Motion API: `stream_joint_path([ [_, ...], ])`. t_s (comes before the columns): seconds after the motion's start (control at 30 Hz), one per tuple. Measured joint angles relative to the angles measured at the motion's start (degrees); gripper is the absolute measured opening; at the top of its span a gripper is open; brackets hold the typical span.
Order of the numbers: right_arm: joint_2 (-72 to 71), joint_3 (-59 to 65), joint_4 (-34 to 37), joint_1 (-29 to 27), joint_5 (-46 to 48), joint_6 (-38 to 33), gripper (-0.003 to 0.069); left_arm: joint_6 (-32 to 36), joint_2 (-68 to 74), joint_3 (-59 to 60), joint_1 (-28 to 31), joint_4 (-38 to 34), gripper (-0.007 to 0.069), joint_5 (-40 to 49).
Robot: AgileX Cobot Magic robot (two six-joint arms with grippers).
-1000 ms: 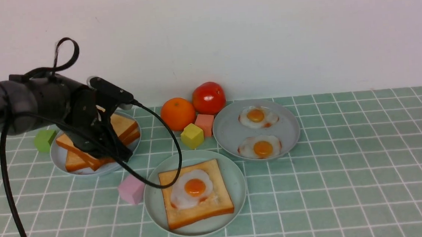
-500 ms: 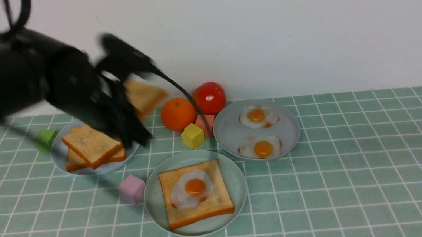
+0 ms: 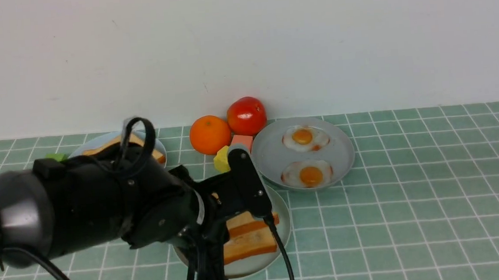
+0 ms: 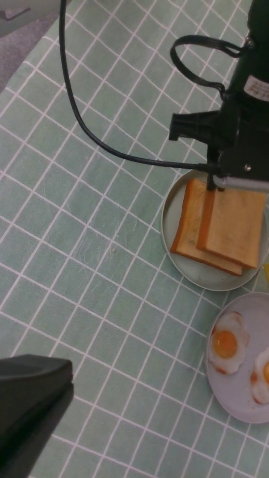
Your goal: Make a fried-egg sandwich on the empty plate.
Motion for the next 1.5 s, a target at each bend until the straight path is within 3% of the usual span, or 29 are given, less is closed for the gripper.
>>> stream_joint_path([
  [0.5,0.0,0.0,1.6,0.0,0.3,-0.1,0.0014,0.0,4.1,0.0,0.0,1.2,0.0076,-1.8],
  [0.67,0.0,0.0,2.2,0.0,0.4,-0.1,0.0014,-1.9,4.1,0.0,0.0,1.2,0.0185,-1.8],
  [0.7,0.0,0.0,2.5,0.0,0.6,-0.1,0.0014,-3.5,4.1,0.0,0.0,1.2,0.0253,-1.8],
  [0.87,0.0,0.0,2.6,0.0,1.2,-0.1,0.0014,-8.0,3.0,0.0,0.0,1.1,0.0409,-1.9],
  [1.1,0.0,0.0,2.6,0.0,1.4,-0.1,0.0014,-10.2,-4.6,0.0,0.0,-0.6,0.0474,1.8],
  [1.27,0.0,0.0,2.4,0.0,1.7,-0.1,0.0014,-16.1,-16.7,0.0,0.0,-6.5,0.0403,5.1],
  [1.37,0.0,0.0,1.0,0.0,2.7,-0.1,0.0014,-23.7,-31.0,2.5,0.0,-9.1,0.0178,5.3],
  [1.4,-0.1,0.0,0.9,0.0,2.8,0.0,0.0014,-24.1,-31.8,2.8,0.0,-9.2,0.0178,5.3],
  [1.43,-0.4,0.0,0.2,0.0,3.4,0.0,0.0014,-26.0,-37.6,5.3,0.0,-9.5,0.0071,4.2],
  [1.5,-1.6,0.2,-1.2,0.0,4.6,0.9,0.0014,-28.3,-46.7,10.7,0.0,-10.1,-0.0013,2.1],
])
